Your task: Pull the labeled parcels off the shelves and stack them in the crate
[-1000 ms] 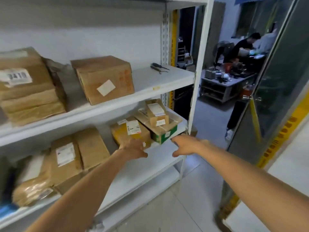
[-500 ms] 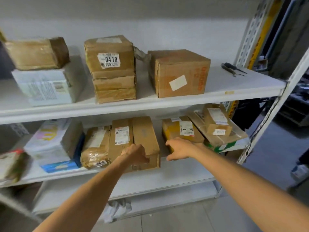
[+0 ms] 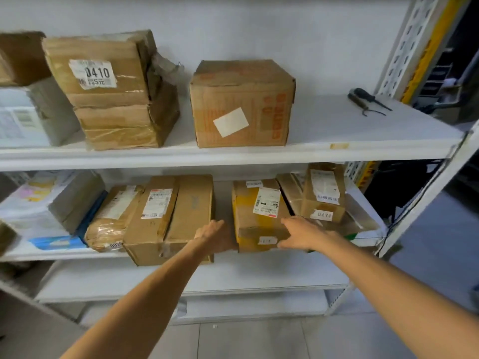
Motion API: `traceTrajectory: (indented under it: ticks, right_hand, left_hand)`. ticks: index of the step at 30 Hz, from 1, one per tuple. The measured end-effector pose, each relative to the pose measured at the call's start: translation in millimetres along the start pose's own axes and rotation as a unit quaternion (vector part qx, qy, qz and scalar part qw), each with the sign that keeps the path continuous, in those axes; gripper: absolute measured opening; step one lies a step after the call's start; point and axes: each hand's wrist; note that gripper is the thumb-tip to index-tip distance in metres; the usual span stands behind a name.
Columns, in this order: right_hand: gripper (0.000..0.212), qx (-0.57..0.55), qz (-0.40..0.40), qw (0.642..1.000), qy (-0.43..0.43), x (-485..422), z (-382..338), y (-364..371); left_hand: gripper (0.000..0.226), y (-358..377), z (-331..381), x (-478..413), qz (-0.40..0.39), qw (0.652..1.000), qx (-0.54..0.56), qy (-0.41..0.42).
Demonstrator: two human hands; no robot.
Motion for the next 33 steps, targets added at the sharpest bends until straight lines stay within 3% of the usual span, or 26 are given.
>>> traceTrajectory:
  ticks: [9,15,19,23,27,30,33]
  right_hand:
    - [0.053,-0.033,-0.021,0.999,-0.015,-18.6,41.7,13.5]
    - [0.065,-0.112,0.016,0.993,0.019,-41.9,33.9,24.4]
    - [0.06,-0.191,0.045,0.98,0.045,-56.0,28.2,31.9]
    - [0.047,-0.278,0.099,0.95,0.101,-73.6,25.6,42.1]
    - [0.045,-0.381,0.102,0.909,0.137,-75.8,26.0,38.2]
    - [0.062,-0.396,0.112,0.898,0.157,-64.2,20.4,47.3]
    - [0.062,-0.384,0.1,0.902,0.173,-50.9,18.1,54.9]
  left_hand:
    - [0.041,18.2,32.3,-17.5,0.015,0.999,0.025,-0.024]
    - [0.041,15.2,27.5,-37.1,0.037,0.996,0.043,-0.068]
    - [0.044,19.3,30.5,-57.1,0.019,0.979,0.199,-0.046]
    - [0.057,32.9,35.1,-76.4,0.058,0.922,0.374,-0.085]
    - [0.059,43.7,28.8,-79.3,0.085,0.901,0.405,-0.13]
    - [0.057,43.7,28.5,-70.0,0.075,0.9,0.405,-0.138]
    - [0.055,47.2,26.3,-55.4,0.054,0.901,0.405,-0.149]
Point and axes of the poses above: each hand's wrist, its own x-axis away from the middle knuckle, its own y-axis out of the palm, z = x × y, and after that the axes turned 3 degrees about -z, right-handed
